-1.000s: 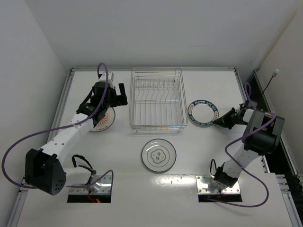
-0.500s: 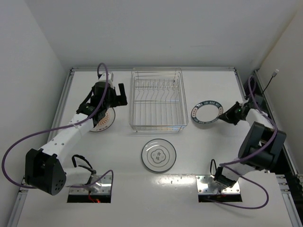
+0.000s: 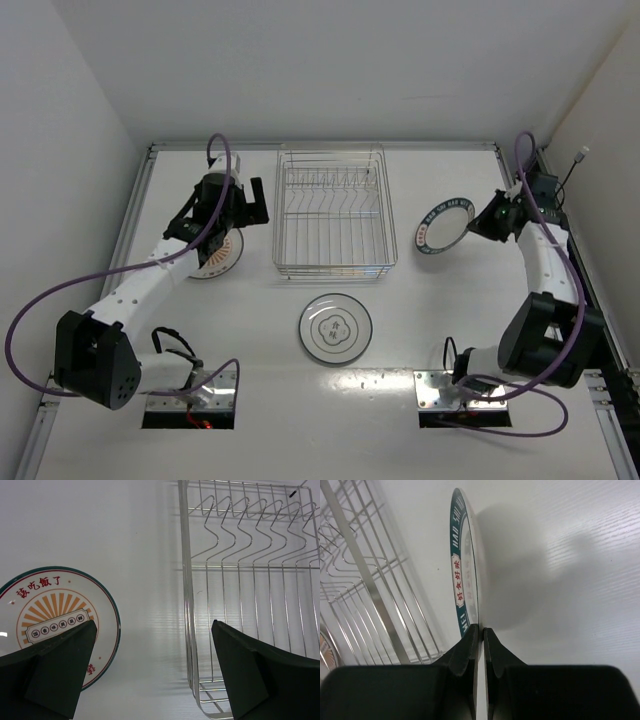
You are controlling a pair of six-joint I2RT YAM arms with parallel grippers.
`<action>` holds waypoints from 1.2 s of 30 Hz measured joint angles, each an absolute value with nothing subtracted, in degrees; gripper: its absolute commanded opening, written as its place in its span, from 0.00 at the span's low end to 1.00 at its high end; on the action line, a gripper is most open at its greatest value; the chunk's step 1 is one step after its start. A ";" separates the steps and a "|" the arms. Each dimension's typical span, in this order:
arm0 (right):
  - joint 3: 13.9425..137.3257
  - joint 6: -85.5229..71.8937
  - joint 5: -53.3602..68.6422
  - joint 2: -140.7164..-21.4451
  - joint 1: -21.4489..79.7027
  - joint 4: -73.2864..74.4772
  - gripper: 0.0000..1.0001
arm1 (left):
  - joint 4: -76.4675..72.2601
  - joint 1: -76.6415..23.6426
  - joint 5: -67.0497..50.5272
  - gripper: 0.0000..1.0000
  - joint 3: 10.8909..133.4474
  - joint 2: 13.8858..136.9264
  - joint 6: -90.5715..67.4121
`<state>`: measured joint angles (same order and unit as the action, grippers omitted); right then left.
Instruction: Load the plates into the dish rack
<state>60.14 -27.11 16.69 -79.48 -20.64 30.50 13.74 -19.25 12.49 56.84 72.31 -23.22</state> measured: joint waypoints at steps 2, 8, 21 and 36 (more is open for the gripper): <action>60.14 -26.68 15.66 -79.46 -19.84 31.42 0.00 | 13.85 -19.25 12.71 1.00 56.84 72.36 -23.22; 62.61 -25.43 13.15 -79.13 -18.13 34.96 0.00 | 14.11 -19.25 13.34 1.00 57.01 72.38 -23.22; 77.76 -23.75 8.03 -78.41 -12.80 38.72 0.00 | 14.52 -19.25 13.39 1.00 57.60 73.19 -23.22; 93.62 -23.44 4.95 -90.04 -0.25 37.41 0.00 | 14.52 -19.25 13.39 1.00 57.60 73.19 -23.22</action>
<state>93.62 -23.44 4.95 -90.04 -0.25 37.41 14.52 -19.25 13.39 57.60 73.19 -23.22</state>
